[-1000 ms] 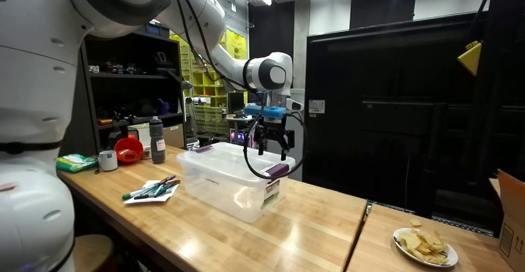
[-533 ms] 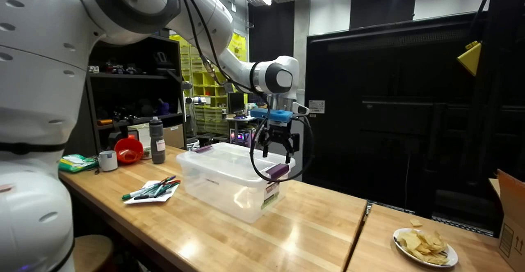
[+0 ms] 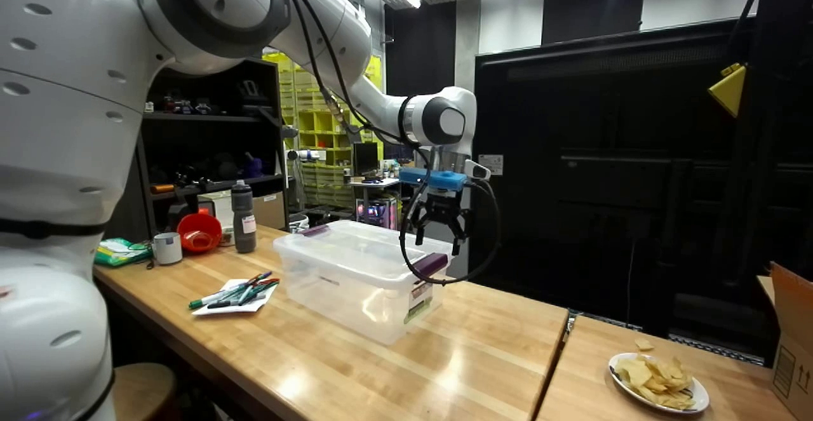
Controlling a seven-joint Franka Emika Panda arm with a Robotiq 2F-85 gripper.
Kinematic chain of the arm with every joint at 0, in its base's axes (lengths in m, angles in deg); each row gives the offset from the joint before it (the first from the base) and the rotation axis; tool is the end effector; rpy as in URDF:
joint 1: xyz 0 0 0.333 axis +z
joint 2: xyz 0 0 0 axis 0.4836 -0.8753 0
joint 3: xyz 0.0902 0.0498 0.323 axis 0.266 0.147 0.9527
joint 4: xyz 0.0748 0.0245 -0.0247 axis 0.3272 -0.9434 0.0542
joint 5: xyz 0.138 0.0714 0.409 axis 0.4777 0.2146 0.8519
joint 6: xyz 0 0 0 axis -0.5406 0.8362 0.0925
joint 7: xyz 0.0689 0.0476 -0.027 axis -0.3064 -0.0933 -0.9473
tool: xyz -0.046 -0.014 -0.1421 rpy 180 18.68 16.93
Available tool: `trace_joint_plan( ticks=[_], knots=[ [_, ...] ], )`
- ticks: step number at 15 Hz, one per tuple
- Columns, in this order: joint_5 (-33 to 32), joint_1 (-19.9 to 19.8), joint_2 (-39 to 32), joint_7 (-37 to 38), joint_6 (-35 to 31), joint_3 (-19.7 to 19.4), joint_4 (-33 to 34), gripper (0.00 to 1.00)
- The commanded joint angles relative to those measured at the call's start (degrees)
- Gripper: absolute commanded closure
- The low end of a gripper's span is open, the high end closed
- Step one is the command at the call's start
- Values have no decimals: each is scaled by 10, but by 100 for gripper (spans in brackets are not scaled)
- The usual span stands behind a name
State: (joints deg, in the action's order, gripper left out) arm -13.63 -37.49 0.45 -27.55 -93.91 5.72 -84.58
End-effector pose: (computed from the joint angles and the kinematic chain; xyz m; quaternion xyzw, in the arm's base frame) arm 0.6507 -0.1433 0.3582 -0.9968 0.0276 0.0719 0.0237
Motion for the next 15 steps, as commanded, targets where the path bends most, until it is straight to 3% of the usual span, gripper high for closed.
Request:
trace_joint_plan(
  ticks=[1, 15],
  knots=[
    [16, -11, -12, -21, 18, 0, 13, 0],
    [25, -10, -20, -25, 20, 5, 8, 0]
  ],
)
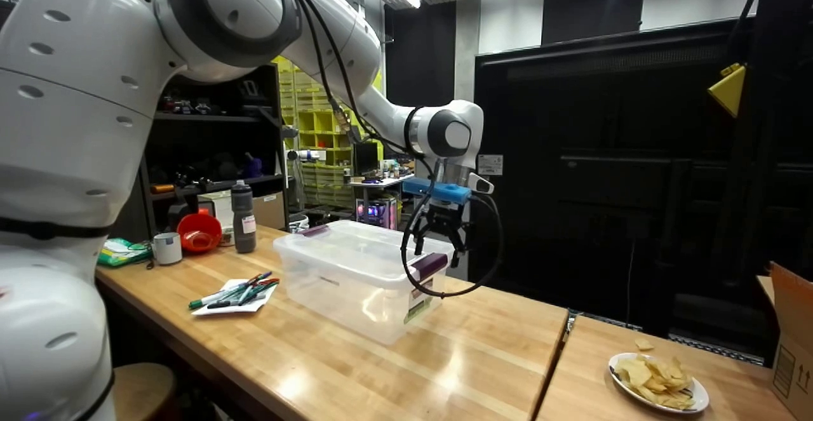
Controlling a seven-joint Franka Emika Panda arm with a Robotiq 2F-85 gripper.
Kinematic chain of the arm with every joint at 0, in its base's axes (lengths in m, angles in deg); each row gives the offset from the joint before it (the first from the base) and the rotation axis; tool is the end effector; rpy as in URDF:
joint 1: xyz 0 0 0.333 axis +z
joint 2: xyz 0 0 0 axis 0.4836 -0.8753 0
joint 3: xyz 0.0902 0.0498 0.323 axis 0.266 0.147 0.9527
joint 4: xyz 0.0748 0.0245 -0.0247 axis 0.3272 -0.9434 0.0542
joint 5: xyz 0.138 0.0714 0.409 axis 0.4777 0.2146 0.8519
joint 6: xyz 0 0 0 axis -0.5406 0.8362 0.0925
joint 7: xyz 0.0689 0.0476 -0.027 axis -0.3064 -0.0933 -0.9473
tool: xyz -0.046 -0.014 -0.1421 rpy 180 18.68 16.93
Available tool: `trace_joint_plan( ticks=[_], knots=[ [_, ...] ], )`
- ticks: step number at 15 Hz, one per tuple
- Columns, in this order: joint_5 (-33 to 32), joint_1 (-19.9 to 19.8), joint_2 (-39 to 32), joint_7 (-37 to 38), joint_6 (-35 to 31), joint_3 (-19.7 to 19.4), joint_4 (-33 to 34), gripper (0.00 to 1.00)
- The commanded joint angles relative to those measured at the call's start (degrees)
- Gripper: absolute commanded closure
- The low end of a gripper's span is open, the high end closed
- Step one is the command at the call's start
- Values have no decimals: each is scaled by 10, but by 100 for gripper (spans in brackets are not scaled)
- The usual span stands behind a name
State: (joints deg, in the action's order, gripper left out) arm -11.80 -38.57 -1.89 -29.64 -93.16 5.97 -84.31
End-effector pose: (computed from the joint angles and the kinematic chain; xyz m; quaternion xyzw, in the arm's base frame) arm 0.6492 -0.1490 0.3326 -0.9945 0.0228 0.0918 0.0446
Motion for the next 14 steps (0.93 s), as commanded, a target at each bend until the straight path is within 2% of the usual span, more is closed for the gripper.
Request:
trace_joint_plan(
  ticks=[1, 14],
  knots=[
    [6, 2, 4, -3, 12, 4, 4, 0],
    [40, 4, -1, -3, -6, 14, 18, 0]
  ],
)
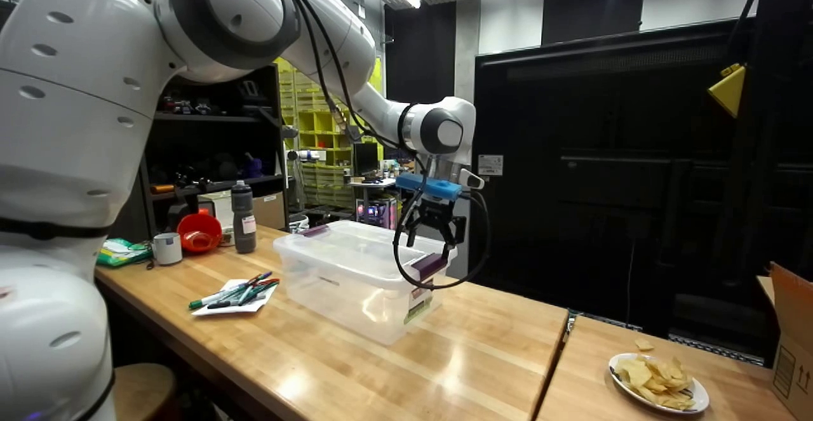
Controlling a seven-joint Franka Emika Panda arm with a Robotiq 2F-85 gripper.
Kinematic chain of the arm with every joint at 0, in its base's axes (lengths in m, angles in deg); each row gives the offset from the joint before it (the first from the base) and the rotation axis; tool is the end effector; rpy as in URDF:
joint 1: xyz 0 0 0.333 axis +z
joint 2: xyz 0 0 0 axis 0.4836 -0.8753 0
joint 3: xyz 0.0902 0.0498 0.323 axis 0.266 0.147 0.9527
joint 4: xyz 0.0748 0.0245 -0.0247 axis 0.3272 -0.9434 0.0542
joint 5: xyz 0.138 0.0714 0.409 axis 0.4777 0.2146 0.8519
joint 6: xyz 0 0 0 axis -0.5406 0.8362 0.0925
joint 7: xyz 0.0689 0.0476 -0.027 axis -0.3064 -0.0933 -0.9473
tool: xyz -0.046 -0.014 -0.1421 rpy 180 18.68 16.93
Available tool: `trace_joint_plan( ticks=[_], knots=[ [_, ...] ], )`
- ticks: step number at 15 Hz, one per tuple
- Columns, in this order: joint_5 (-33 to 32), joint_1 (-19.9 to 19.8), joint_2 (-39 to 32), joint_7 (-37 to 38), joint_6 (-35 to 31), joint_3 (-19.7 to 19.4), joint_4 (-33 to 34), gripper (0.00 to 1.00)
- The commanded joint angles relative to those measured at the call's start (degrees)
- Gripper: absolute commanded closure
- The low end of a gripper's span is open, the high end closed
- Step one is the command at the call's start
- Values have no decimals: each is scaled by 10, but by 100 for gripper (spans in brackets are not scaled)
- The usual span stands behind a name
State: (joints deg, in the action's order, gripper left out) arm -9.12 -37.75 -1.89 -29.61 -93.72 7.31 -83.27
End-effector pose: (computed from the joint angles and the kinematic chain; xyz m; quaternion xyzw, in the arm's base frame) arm 0.6623 -0.1213 0.3420 -0.9951 0.0131 0.0737 0.0650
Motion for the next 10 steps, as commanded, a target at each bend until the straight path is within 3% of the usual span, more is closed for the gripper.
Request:
trace_joint_plan(
  ticks=[1, 10],
  knots=[
    [14, -5, 0, -4, -1, 0, 6, 0],
    [14, -11, 0, -8, -17, -4, -3, 0]
  ],
)
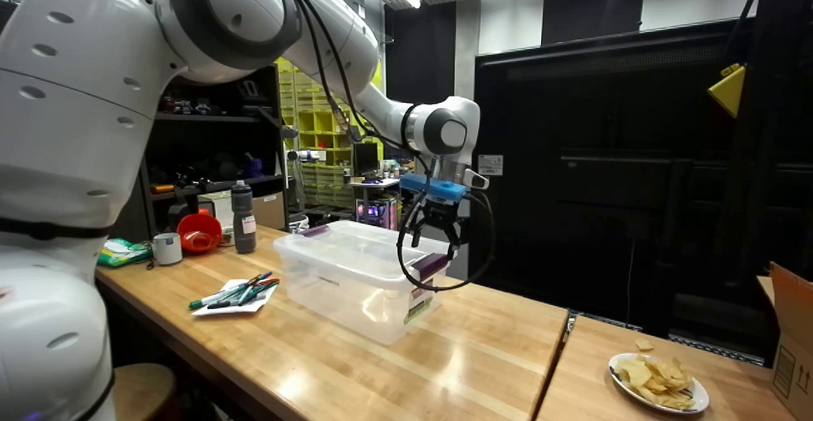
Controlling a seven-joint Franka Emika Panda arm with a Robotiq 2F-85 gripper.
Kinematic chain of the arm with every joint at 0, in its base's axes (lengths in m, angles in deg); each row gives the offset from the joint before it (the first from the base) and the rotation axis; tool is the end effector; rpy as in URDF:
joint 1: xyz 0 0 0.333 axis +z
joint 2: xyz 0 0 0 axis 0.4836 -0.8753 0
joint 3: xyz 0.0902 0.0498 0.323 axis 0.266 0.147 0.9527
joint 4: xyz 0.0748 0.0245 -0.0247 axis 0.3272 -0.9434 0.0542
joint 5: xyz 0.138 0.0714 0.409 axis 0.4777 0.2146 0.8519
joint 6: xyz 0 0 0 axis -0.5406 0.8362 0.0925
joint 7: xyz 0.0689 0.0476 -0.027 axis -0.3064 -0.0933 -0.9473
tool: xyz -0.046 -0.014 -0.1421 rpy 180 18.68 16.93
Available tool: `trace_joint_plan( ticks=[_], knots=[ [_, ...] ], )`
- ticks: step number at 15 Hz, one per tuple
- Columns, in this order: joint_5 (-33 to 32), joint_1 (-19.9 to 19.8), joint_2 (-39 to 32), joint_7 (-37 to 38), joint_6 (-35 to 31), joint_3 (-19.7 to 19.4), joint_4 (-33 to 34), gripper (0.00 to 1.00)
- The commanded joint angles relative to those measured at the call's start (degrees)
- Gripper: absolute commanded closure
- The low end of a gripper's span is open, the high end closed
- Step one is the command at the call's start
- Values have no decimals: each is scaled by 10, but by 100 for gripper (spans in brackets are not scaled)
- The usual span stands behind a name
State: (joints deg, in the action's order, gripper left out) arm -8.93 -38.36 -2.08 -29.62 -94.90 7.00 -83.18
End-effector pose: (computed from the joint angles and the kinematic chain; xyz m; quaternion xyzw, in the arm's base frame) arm 0.6640 -0.1324 0.3419 -0.9957 0.0220 0.0639 0.0638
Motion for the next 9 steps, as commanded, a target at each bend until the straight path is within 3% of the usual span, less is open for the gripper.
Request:
trace_joint_plan(
  ticks=[1, 9],
  knots=[
    [12, -6, -1, -8, -6, -2, -4, 0],
    [11, -13, -17, -9, -10, -5, -5, 0]
  ],
)
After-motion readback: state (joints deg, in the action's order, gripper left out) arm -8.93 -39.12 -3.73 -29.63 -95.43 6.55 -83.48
